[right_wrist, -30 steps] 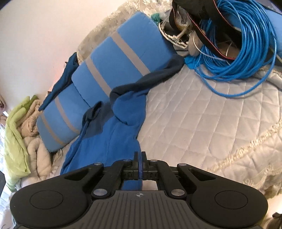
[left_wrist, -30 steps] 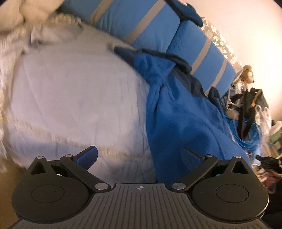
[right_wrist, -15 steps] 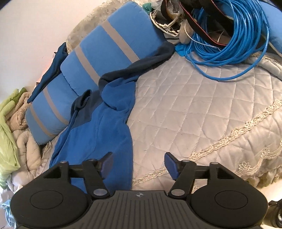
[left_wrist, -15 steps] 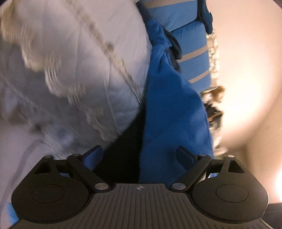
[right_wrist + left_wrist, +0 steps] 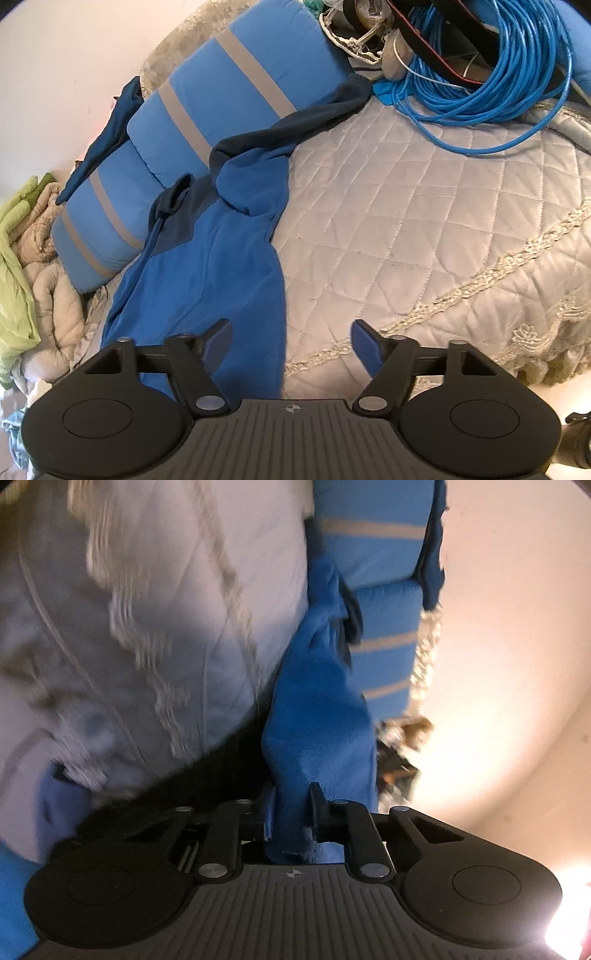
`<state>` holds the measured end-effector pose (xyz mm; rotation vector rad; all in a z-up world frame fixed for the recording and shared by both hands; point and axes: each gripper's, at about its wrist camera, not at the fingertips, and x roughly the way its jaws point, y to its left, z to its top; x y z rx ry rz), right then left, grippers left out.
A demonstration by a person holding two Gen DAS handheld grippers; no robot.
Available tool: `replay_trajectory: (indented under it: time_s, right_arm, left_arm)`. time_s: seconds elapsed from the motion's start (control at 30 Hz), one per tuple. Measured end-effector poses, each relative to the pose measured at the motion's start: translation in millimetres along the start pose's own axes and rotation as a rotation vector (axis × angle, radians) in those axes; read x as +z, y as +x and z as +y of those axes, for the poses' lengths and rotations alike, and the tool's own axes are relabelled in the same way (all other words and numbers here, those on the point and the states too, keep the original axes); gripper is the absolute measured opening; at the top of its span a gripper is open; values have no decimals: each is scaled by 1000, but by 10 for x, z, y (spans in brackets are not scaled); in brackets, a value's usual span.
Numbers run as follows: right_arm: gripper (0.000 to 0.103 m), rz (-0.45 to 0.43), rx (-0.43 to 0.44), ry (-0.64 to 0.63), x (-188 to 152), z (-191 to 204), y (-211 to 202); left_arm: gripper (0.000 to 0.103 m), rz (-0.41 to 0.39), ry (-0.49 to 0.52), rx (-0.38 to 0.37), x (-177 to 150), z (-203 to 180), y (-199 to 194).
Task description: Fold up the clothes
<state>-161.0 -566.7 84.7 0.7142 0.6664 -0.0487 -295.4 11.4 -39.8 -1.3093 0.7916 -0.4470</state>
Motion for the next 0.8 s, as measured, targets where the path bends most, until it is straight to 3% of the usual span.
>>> replay_trajectory:
  time_s: [0.3, 0.53, 0.8]
  right_arm:
    - [80, 12, 2, 13, -56, -27, 16]
    - [81, 57, 59, 6, -198, -14, -3]
    - [81, 257, 404, 96, -743, 12, 80]
  left_arm:
    - [16, -230, 349, 229, 212, -1294, -231]
    - [16, -306, 387, 361, 628, -1511, -116]
    - [16, -287, 407, 355, 699, -1479, -185]
